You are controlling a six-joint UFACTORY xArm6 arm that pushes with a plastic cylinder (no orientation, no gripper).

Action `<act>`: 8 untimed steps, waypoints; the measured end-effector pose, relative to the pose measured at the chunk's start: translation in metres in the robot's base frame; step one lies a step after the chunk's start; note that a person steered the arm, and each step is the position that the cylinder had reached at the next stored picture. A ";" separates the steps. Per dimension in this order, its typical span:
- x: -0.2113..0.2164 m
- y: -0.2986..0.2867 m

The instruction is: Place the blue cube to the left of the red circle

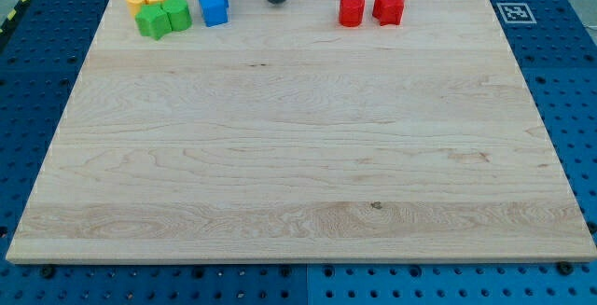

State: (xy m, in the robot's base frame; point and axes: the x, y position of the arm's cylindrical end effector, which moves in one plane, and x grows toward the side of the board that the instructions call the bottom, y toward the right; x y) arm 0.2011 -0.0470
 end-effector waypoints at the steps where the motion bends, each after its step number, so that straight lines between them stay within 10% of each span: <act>1: -0.009 -0.011; 8: -0.010 -0.160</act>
State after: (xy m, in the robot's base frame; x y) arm 0.1916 -0.2075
